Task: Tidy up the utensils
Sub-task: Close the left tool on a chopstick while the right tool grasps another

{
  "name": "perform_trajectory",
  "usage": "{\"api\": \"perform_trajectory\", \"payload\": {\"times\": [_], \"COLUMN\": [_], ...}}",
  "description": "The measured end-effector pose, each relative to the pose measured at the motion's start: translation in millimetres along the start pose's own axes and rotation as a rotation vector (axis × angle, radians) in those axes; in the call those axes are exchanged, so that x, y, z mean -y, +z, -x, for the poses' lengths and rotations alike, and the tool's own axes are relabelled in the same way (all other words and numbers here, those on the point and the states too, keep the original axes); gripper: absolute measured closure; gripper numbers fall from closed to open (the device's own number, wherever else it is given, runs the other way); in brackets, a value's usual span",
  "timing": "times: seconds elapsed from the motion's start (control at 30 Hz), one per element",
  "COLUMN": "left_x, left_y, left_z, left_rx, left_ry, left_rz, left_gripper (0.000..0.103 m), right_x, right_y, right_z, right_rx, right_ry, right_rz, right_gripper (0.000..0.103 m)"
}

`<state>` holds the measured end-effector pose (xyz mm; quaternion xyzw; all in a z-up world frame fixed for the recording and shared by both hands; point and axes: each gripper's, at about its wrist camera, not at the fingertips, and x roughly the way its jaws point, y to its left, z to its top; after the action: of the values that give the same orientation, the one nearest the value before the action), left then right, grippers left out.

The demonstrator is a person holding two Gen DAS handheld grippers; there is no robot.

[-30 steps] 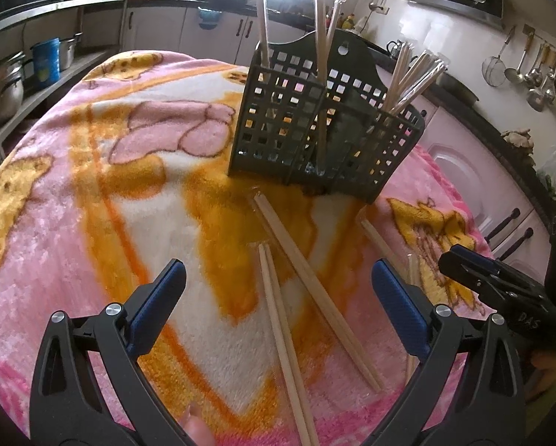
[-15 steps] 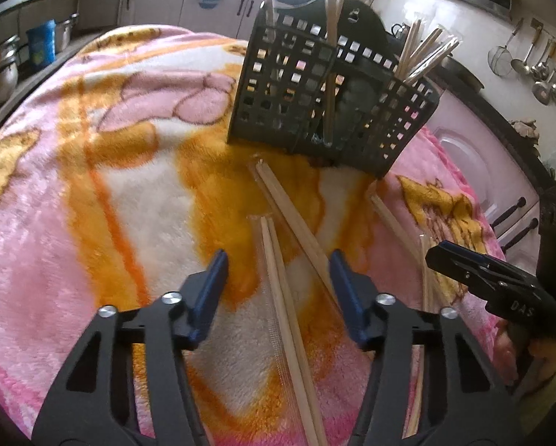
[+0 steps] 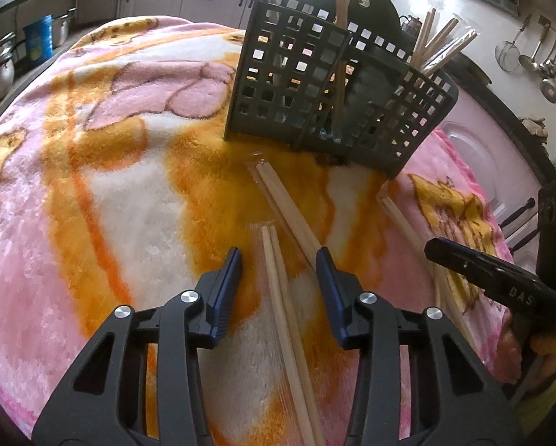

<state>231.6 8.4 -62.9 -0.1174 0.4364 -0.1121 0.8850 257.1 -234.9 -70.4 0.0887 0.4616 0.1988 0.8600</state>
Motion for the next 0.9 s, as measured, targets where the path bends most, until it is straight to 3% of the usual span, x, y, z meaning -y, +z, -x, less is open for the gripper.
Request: {"api": "perform_trajectory", "payload": {"times": [0.1,0.17,0.3,0.67,0.9], "left_x": [-1,-1,-2,-12,-15], "left_y": [3,4,6,8,14], "left_z": [-2,-4,-6,3,34], "left_rx": [-0.003,-0.011,-0.015,0.000,0.079], "left_ry": [0.006,0.028,0.044,0.019,-0.008], "left_rz": [0.000,-0.009,-0.013,0.024,0.029], "left_gripper": [0.075,0.083,0.089,0.101,0.102], "right_x": [2,1,-3,-21,-39], "right_y": [3,4,6,14,21], "right_z": [-2,-1,1,17,30], "right_rx": [0.000,0.006,0.021,0.060,0.087], "right_ry": [0.001,0.008,0.013,0.018,0.026], "right_rz": [0.000,0.004,0.019,0.080,0.132], "right_gripper": [0.081,0.084,0.089,0.094,0.095]}}
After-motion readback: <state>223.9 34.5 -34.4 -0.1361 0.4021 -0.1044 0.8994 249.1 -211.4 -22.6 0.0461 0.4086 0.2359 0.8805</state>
